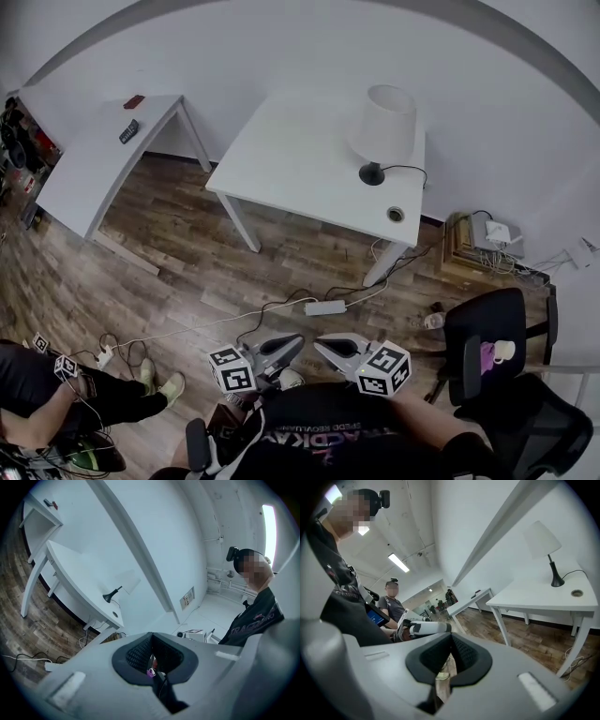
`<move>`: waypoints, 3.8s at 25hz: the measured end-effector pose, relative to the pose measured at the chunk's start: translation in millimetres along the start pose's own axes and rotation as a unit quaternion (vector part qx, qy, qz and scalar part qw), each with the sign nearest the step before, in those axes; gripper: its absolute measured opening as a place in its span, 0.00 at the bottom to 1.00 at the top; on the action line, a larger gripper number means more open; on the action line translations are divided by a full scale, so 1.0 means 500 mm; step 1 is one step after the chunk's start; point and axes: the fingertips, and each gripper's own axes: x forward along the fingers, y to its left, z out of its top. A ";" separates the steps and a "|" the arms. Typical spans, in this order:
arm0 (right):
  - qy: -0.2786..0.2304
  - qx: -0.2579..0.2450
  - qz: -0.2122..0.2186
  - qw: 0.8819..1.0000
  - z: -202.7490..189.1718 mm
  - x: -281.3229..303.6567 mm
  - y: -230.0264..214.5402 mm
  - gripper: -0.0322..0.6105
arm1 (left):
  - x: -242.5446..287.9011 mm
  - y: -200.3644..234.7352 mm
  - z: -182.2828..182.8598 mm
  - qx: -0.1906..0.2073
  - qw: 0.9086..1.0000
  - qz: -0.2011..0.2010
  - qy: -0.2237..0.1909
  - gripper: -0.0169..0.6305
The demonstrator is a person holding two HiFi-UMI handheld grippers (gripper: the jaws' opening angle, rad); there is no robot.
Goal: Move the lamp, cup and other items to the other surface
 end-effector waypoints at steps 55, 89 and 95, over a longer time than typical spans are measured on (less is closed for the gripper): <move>-0.069 -0.037 -0.182 0.980 0.057 -0.026 -0.046 0.17 | -0.198 0.010 -0.003 0.023 0.999 0.005 -0.041 0.03; -0.018 -0.113 -0.393 0.912 0.378 -0.088 -0.967 0.29 | 0.005 0.179 0.107 -0.044 0.981 0.147 -0.119 0.03; -0.022 -0.100 -0.388 0.916 0.395 -0.054 -1.064 0.30 | 0.036 0.211 0.117 -0.063 0.975 0.177 -0.120 0.03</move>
